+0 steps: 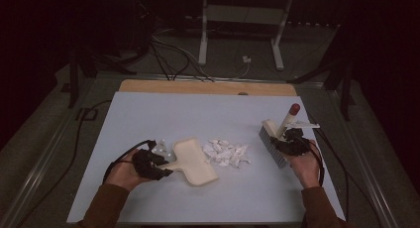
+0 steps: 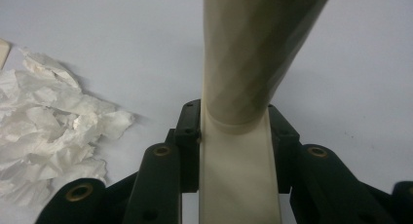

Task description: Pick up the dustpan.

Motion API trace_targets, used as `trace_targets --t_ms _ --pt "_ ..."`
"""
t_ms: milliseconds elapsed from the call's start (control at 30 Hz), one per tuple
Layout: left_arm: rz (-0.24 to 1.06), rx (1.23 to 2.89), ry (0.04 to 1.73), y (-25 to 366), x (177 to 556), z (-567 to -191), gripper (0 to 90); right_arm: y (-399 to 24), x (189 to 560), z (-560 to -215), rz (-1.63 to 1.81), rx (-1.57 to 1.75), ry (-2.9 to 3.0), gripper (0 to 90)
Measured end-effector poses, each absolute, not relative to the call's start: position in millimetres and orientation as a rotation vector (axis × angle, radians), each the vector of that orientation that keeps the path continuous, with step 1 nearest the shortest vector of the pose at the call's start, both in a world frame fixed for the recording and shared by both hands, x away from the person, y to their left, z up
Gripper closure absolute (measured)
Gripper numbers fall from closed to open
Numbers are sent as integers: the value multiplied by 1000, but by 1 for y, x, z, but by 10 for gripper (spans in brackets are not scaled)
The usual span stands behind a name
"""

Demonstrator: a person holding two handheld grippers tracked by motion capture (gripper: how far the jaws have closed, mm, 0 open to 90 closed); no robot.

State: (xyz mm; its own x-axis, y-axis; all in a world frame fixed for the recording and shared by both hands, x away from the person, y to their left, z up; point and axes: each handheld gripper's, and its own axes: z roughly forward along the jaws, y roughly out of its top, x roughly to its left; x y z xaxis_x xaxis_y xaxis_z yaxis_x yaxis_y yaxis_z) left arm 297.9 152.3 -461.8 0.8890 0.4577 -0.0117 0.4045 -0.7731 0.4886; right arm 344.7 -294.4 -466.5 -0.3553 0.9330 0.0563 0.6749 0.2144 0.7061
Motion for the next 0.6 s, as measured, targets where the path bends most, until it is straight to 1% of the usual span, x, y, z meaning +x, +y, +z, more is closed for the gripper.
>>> trace_targets --t_ms 600 --pt "134 2568 630 149 301 -463 659 -293 345 -467 921 1491 2108 667"
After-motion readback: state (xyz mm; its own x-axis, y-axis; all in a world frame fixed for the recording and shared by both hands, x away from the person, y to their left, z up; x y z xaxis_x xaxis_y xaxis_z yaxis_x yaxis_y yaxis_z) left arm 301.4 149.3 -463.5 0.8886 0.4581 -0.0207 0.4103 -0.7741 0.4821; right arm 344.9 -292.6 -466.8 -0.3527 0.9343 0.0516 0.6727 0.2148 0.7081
